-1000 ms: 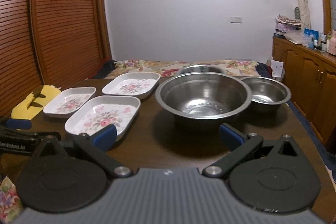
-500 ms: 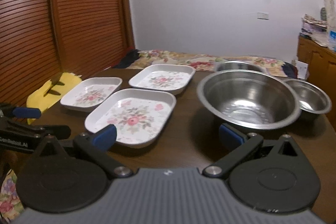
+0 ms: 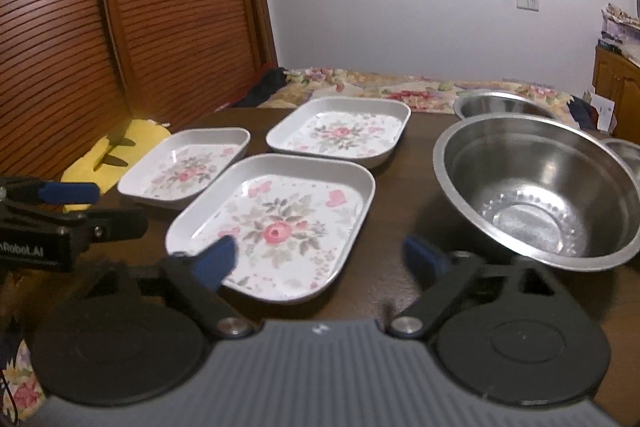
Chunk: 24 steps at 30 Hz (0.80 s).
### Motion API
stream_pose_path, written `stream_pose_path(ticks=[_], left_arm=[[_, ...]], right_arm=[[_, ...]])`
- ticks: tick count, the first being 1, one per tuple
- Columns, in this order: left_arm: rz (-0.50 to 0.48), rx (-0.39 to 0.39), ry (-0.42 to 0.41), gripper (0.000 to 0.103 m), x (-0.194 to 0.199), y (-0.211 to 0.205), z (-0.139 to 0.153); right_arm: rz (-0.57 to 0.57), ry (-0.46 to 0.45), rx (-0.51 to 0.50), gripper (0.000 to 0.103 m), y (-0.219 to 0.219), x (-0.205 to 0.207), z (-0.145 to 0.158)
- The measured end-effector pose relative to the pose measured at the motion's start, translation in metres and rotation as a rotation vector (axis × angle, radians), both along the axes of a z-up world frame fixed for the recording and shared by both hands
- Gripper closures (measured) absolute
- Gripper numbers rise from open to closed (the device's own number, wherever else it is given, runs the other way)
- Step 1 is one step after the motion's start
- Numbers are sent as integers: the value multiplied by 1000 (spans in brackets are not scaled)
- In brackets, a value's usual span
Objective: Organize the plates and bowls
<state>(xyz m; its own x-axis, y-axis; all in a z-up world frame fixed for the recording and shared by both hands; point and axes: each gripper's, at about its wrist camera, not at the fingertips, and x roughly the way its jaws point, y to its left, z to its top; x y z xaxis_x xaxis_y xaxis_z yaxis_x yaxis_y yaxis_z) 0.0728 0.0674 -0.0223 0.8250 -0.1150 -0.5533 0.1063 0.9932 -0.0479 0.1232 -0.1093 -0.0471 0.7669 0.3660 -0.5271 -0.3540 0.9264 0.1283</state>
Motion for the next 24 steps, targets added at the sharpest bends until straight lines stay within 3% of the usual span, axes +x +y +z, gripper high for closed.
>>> stream_pose_path(ticks=[4,8,16,24], left_arm=[[-24,-31,37,23,16,1,-10],[-25,-23,52,42,26,0,-17],[-47,-48,72,74,36,-3,-22],[-46,-44,84,85,45,-6,-27]], right_arm=[[-9,16,6,28,0,4,-5],[-17,43,10,45,-2,11,-9],[-22,80,34,67,-4,20,-14],[-24,96,38,80,-4,25,-16]])
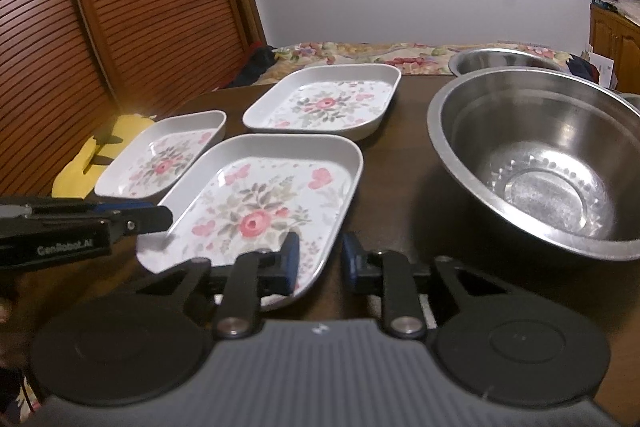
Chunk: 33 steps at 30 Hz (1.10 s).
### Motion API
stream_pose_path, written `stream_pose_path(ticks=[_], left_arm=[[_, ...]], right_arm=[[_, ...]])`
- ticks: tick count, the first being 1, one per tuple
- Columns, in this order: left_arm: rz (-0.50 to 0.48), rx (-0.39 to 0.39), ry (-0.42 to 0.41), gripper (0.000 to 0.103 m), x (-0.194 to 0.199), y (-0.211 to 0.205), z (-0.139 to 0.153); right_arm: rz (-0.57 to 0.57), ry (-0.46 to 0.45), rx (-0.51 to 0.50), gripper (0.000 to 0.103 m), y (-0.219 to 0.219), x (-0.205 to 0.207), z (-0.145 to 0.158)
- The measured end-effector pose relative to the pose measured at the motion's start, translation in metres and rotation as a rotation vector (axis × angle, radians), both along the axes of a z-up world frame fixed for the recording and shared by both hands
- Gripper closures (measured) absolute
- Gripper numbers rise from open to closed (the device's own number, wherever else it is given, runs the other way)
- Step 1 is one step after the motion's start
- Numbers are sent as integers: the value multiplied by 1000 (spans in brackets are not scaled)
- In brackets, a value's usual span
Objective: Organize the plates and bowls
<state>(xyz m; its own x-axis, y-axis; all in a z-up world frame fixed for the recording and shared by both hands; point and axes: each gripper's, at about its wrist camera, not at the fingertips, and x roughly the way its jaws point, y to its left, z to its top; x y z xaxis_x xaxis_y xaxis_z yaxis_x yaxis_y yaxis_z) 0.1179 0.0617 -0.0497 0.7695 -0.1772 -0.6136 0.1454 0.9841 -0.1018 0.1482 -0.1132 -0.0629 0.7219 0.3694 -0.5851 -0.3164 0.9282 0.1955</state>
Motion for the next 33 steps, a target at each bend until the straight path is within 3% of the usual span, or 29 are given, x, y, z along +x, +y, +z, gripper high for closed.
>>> stream_pose_path(ticks=[5,18,33], left_arm=[[6,-2,7,92,3,3,-4],[-4,3,0,93,-4,1,-4],[-34,-39,-43,92,-69,-4,8]], right_arm=[[6,-3,-5,83,1,0,-1],[11,7,44,88,-11,-3,-2],[46,-45,81,89,-32,-57,7]])
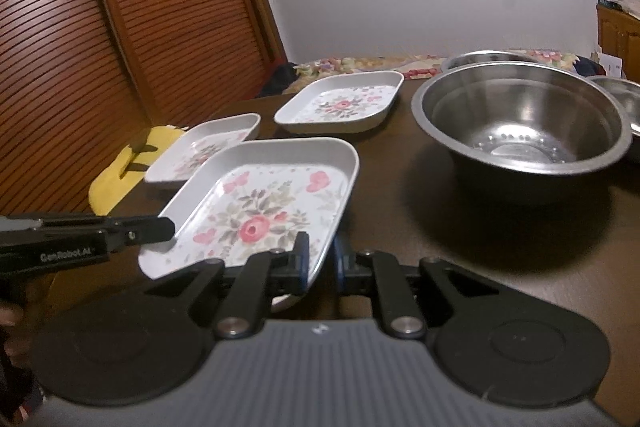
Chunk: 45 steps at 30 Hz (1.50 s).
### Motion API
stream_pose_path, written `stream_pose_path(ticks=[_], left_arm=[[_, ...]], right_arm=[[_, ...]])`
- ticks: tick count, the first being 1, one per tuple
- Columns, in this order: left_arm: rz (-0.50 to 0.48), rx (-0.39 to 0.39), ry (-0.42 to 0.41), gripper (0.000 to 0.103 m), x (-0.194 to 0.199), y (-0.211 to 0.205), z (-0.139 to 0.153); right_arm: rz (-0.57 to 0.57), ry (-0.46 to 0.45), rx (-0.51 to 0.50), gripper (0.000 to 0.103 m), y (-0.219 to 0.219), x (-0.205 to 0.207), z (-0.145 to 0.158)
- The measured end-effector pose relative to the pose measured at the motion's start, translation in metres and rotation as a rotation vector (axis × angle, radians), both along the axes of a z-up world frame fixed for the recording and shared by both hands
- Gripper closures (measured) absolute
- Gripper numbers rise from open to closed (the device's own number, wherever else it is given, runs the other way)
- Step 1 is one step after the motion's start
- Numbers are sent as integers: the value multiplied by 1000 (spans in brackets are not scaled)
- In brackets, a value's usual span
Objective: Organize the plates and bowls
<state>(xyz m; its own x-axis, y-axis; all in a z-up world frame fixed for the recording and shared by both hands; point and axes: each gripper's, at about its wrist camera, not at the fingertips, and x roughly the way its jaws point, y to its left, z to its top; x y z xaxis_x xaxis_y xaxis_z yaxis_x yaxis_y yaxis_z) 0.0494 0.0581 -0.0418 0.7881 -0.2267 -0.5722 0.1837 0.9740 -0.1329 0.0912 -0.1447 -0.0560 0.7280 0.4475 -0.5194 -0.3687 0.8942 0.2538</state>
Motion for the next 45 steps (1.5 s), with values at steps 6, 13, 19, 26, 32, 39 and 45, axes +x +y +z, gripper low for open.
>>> stream_pose_path(ticks=[6,13,19,26,32,39,45], left_arm=[[-2,10,1,92,-20,-2,-1],[-8,16,22,92,-29,-2,-9],[-4,16,47,92,-27,-2,-16],[-2,8,51,91,-26,-1,-18],[5,4,46,91,-24,-1,-16],[28,-1,37,86,-24,4,-13],[39,13,12,71,-24,5,-6]], right_arm=[[14,1,-17,88,-1,-12,-5],[18,31,-16,88,2,-14,-12],[19,23,-25,87,4,-14,-10],[19,8,-37,85,5,-17,-12],[16,11,-26,77,3,-18,-13],[-17,-4,-15,75,-4,-17,-9],[-29,-63,-31,72,-8,-18,5]])
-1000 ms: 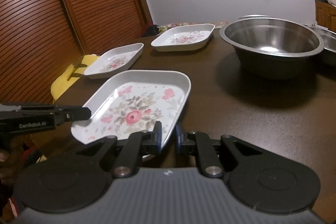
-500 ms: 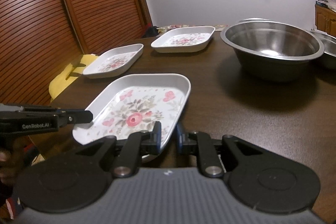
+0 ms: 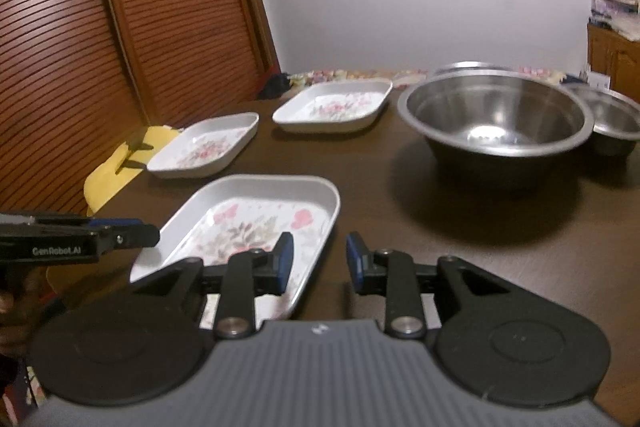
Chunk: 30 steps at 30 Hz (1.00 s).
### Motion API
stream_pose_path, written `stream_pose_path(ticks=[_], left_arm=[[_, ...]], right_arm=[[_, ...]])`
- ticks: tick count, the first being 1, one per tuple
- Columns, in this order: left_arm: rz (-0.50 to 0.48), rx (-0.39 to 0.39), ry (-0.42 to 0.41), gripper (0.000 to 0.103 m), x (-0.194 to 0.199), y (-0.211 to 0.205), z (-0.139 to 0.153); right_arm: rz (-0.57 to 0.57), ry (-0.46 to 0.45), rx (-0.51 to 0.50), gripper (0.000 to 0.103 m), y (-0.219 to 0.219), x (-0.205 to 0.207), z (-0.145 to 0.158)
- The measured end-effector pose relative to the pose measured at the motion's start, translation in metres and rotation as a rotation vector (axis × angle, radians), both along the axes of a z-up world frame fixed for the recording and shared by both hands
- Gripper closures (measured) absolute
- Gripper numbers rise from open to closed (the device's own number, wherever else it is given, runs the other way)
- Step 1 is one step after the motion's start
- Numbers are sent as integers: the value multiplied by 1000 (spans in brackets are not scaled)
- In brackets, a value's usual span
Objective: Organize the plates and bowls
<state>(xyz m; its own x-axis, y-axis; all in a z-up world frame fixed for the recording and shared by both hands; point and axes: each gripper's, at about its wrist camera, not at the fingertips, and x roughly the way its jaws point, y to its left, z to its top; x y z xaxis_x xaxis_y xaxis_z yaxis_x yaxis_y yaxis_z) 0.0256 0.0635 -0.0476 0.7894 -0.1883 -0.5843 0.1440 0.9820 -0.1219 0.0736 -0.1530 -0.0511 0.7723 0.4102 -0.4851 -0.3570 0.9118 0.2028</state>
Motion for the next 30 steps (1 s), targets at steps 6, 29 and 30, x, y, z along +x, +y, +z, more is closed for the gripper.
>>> stream_pose_path(ticks=[6,29,30], left_arm=[[-6,16,-38,59,5,2,14],[58,76,-73,29,85,72,28],[60,71,-72,29,89,77,27]], right_arm=[[24,-59,-11,67,-1,6,21],[240,-41,-54,45,92,84,62],[244,-28,-58,45,97,89,61]])
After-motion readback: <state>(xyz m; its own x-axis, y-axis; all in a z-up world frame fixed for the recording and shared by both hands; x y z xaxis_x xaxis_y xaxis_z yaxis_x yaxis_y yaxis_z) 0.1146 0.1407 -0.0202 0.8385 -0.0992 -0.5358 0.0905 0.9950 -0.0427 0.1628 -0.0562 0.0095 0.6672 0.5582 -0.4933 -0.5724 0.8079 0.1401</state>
